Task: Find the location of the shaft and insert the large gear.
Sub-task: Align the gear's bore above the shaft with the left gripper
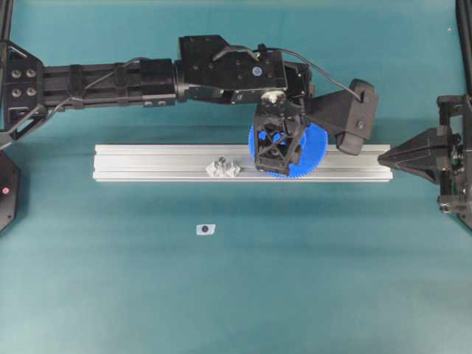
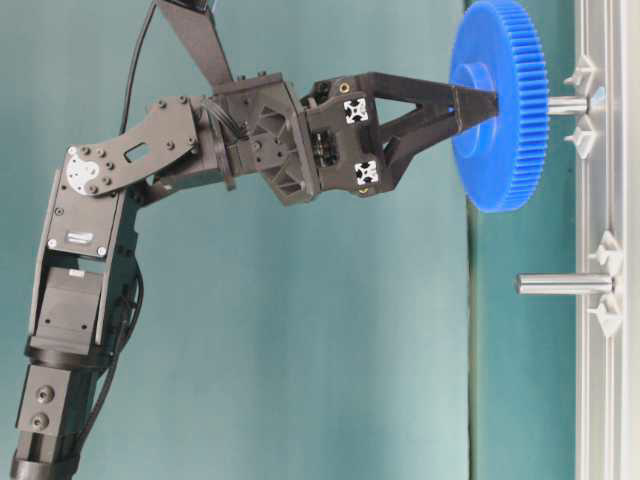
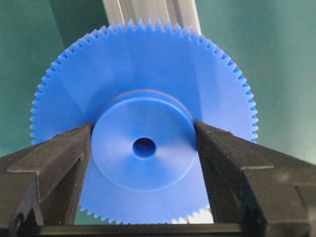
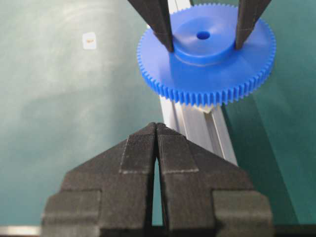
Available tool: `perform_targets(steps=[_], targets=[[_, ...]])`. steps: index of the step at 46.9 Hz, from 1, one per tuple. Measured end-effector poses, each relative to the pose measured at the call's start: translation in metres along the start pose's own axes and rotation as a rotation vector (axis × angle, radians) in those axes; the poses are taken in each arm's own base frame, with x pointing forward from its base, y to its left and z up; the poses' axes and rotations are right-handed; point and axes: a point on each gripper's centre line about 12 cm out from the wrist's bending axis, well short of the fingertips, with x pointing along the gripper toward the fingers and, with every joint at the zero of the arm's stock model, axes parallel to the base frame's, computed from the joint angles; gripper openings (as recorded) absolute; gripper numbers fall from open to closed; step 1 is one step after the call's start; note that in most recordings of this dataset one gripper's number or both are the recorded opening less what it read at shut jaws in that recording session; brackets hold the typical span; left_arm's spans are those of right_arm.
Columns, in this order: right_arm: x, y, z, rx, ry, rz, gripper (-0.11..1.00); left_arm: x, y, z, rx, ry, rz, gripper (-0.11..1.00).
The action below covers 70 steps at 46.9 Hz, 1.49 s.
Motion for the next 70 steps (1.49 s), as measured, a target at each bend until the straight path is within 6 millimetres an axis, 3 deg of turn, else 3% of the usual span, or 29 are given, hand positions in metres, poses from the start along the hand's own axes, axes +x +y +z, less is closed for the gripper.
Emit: perform_targets(steps=[70], targets=[[-0.0002, 0.0, 0.0002, 0.002, -0.002, 0.0, 0.01, -0.0003, 0.0061, 0.0041, 0.004, 0.006, -0.002, 0.71]])
